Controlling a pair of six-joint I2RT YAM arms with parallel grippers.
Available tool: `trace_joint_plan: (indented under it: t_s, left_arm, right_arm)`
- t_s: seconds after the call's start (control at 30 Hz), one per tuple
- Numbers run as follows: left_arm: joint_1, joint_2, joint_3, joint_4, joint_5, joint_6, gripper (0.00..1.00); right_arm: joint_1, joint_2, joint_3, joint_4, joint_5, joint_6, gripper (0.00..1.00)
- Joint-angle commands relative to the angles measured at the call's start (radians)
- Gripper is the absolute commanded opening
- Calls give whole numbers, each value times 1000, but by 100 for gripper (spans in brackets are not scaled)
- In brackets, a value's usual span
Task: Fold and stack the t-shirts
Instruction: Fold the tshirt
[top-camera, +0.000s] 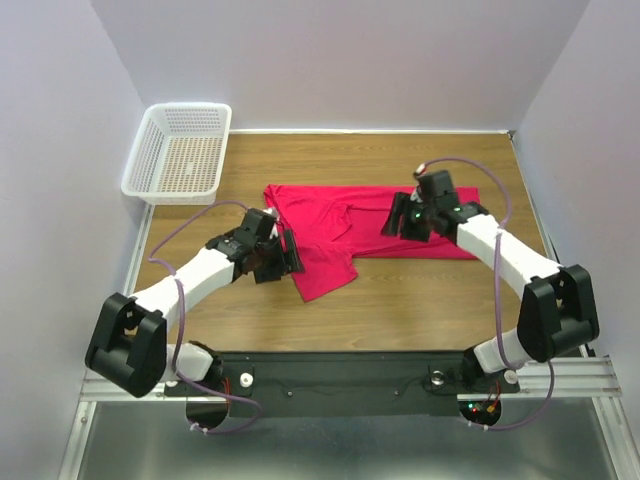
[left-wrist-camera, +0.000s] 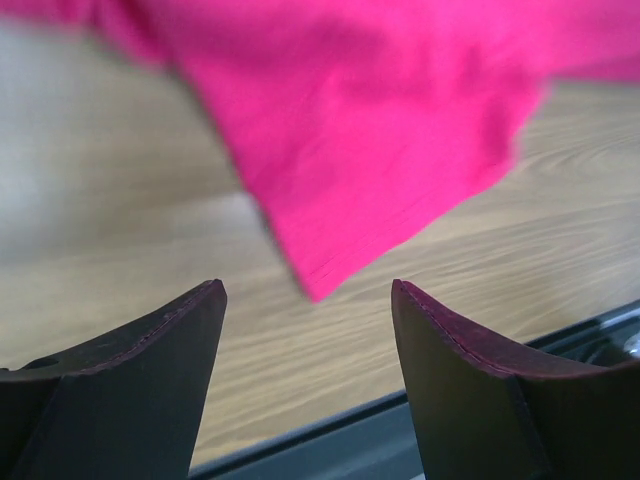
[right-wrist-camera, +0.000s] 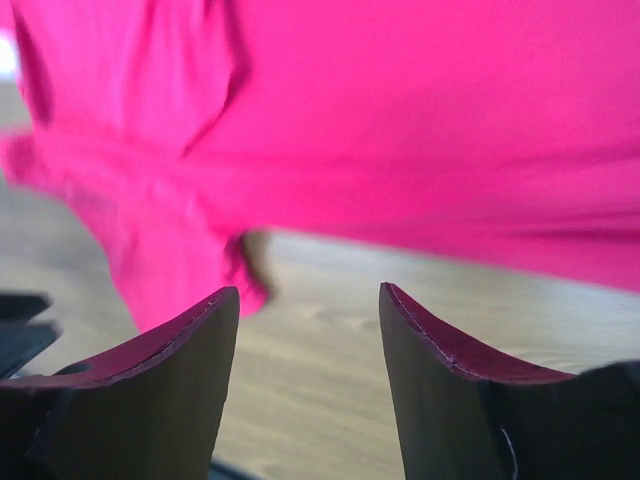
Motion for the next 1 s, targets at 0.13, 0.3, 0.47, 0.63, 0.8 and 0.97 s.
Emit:
trace_joint_plan:
  t_s: [0.13,0.3,0.47,0.63,0.8,0.97]
  left_arm:
    - [-99,72,-18,37,-26,-88,75]
    - [-148,162,5,45,-34,-94,70]
    - [-185,243,44,37,-49,-91,65]
    - [-214,296,71,13,-75,-93,63]
    - [-233,308,61,5,-78,-110,42]
    - [-244,311,48,3,-81,-114,11]
  right_arm:
    - [206,134,-4,120,-2,95,63]
    - [267,219,15,143,-3,100,57]
    - [306,275,12,144,30,95,56]
    - [310,306,16,148,41,74,54]
    - [335,338,27,147,9,72,49]
    - [339,320,19,145,10,89,29]
